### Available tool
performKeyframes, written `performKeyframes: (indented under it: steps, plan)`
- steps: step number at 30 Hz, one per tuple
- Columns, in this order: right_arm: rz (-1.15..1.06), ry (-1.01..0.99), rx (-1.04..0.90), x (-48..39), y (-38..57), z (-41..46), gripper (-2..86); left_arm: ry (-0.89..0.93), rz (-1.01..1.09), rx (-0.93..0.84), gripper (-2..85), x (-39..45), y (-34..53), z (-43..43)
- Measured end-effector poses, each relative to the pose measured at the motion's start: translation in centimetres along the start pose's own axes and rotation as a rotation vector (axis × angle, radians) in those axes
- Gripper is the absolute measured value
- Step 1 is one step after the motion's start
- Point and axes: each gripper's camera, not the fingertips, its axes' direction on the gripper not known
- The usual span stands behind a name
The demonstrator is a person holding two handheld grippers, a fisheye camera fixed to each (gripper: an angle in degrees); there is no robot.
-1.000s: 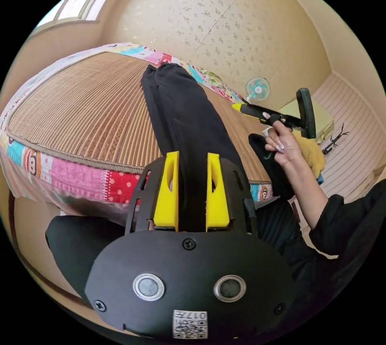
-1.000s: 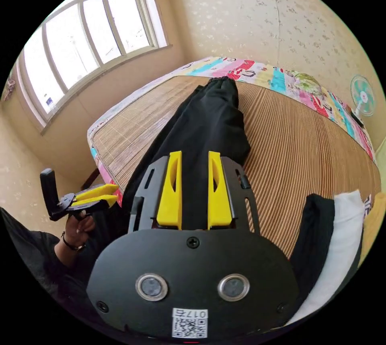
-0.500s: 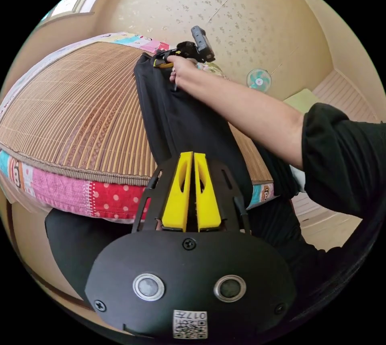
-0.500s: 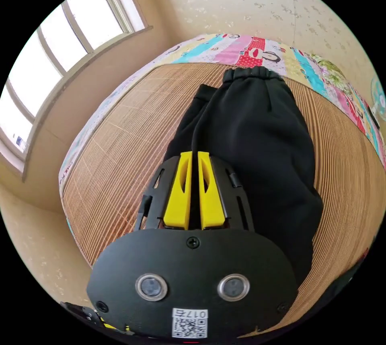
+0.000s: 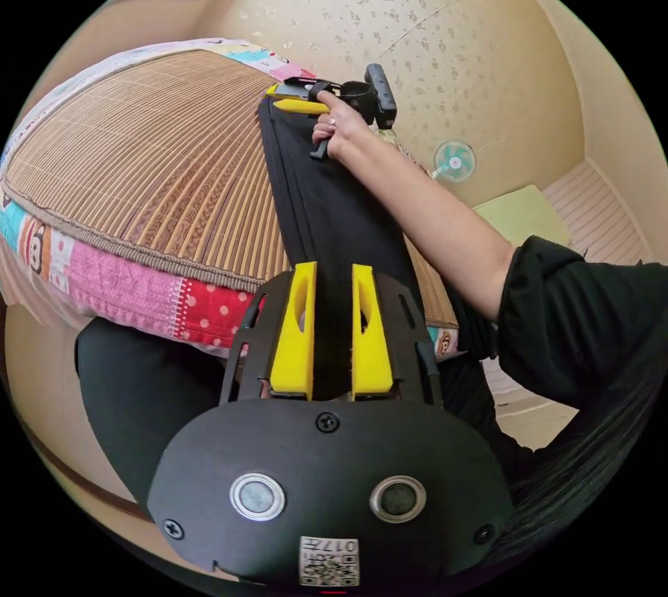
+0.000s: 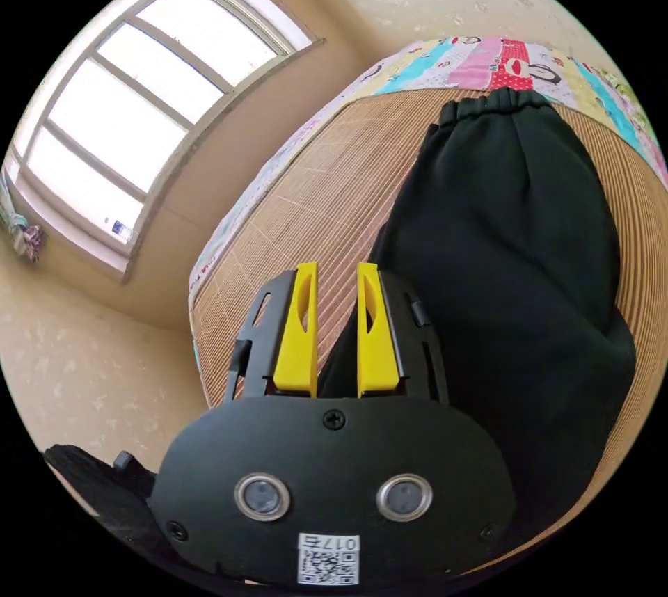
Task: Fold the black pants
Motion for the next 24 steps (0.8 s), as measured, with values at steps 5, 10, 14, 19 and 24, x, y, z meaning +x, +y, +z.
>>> performKeyframes:
  steps: [5, 10, 14, 19, 24]
  plan:
    - [-0.105, 0.141, 0.041, -2.5, 10.4, -9.7, 11.7, -0.091, 0.058, -0.034, 8.1, 0.9, 0.4, 1.7]
    - [-0.063, 0.332, 0.013, -1.3, 22.4, -15.6, 12.0, -0.066, 0.064, -0.021, 4.3, 1.2, 0.9, -0.6]
    - [0.039, 0.344, 0.016, 1.7, 29.0, -19.1, 12.8, -0.085, 0.013, -0.067, 4.9, -0.2, 2.2, -1.2]
    - [0.2, 0.041, 0.077, 7.5, 32.0, -20.7, 14.4, -0.003, -0.013, 0.102, 11.1, -2.9, 0.6, -4.0]
    - [0.178, -0.107, 0.061, 10.9, 30.5, -18.8, 14.5, 0.063, 0.004, -0.1, 15.4, -5.5, -4.2, -0.2]
